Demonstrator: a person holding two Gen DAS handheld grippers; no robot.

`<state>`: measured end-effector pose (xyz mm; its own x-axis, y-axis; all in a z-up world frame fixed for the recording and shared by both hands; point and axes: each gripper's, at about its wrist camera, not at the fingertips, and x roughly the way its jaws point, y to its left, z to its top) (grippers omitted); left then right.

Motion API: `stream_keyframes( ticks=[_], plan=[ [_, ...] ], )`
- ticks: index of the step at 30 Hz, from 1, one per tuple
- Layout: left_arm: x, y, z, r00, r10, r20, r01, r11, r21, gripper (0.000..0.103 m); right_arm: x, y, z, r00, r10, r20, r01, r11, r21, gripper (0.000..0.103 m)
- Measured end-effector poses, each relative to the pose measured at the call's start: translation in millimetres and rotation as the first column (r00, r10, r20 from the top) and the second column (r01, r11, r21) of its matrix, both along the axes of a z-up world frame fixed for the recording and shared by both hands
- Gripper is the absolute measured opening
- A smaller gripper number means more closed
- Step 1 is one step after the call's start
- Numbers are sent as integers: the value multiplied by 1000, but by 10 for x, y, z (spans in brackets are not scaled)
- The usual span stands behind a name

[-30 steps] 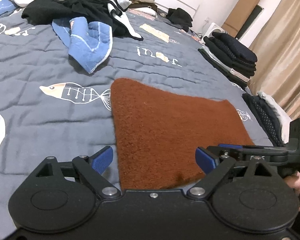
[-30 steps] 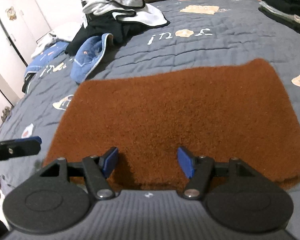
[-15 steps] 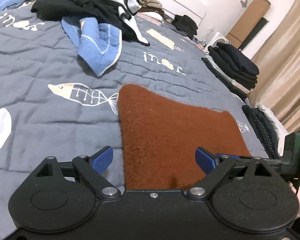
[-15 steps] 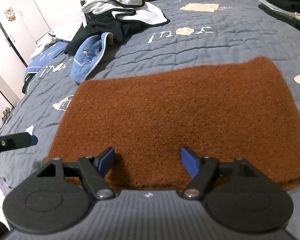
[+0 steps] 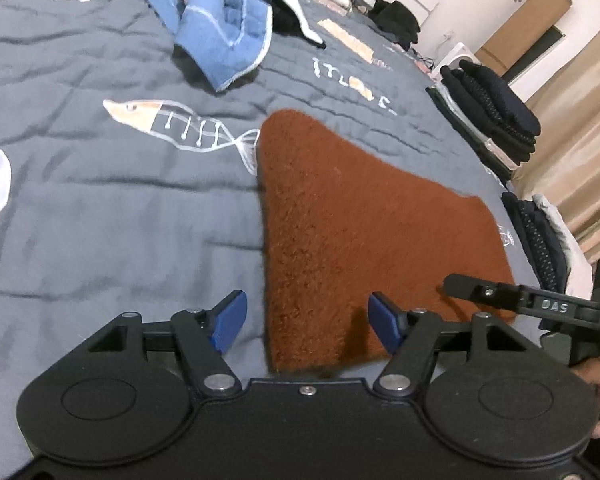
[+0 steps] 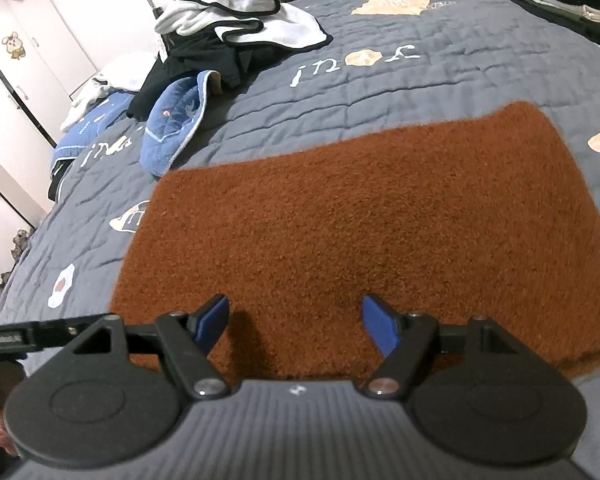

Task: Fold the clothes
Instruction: 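Bring the open left gripper to the garment's folded corner, then grasp the garment corner with the left gripper and lift it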

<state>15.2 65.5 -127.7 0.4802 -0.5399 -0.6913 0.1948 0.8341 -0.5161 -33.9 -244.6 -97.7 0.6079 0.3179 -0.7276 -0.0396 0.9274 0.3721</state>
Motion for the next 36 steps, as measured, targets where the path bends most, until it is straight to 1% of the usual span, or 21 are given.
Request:
stream_keyframes(
  ticks=[1,2,3,4,6,9,12,19,20,21,22,23,24,28,29,30,31,32,34,35,36],
  plan=[
    [9,0,-17,1000,1,-8,-1,1000,-9,56,1,-2,1,1000,1,0,-1,1000,1,73],
    [19,0,-33,1000,2,-16,-2,1000,-18,52,0,-5,2,1000,1,-1,-1,1000,2,73],
    [23,-4,-36,1000,-5,-22,4,1000,-31,42,-2,-11,4,1000,1,-1,-1,1000,4,73],
    [17,-17,-23,1000,-13,-15,12,1000,-28,40,-5,-20,6,1000,1,0,-1,1000,6,73],
    [7,-42,0,1000,-28,-2,28,999,-20,39,-10,-33,14,1000,2,1,-2,1000,11,73],
    [35,-53,-44,999,-22,-28,21,999,-28,39,-22,-50,13,1000,7,2,-7,1000,16,73],
    [74,-76,-118,998,-18,-61,16,999,-32,42,-30,-53,10,1000,14,4,-14,1000,14,73],
    [103,-139,-135,998,-19,-59,16,999,-42,44,-47,-72,13,1000,26,6,-26,1000,17,73],
    [100,-151,-126,998,-23,-53,21,999,-42,43,-51,-80,13,1000,26,7,-26,999,20,73],
    [90,-169,-96,999,-36,-34,35,999,-41,38,-55,-87,14,1000,26,7,-26,999,22,73],
    [78,-188,-61,999,-51,-13,51,998,-40,29,-60,-94,14,1000,26,7,-26,999,24,73],
    [65,-207,-27,998,-66,8,67,997,-39,27,-64,-101,15,1000,25,7,-26,999,26,73],
    [63,-221,-16,997,-70,12,71,997,-38,26,-66,-105,15,1000,25,7,-25,999,28,73],
    [63,-269,9,997,-77,11,77,996,-34,28,-70,-110,12,1000,27,7,-27,999,29,73],
    [74,-276,-20,997,-71,-5,70,997,-28,28,-72,-111,11,1000,27,7,-28,999,30,73],
    [84,-276,-53,998,-59,-23,58,998,-25,34,-73,-113,10,1000,28,7,-28,999,30,73],
    [98,-274,-83,998,-52,-42,51,998,-29,36,-76,-118,9,1000,28,7,-28,999,31,73],
    [106,-262,-107,998,-52,-47,51,998,-35,36,-79,-126,9,1000,27,7,-28,999,34,73],
    [104,-271,-106,998,-59,-31,58,998,-29,35,-81,-137,10,1000,25,6,-26,999,38,73],
    [94,-279,-81,998,-66,-12,65,997,-29,33,-85,-143,12,1000,24,6,-24,999,41,73],
    [83,-288,-52,997,-73,8,73,997,-30,28,-88,-149,14,1000,23,6,-23,999,43,73]
  ],
)
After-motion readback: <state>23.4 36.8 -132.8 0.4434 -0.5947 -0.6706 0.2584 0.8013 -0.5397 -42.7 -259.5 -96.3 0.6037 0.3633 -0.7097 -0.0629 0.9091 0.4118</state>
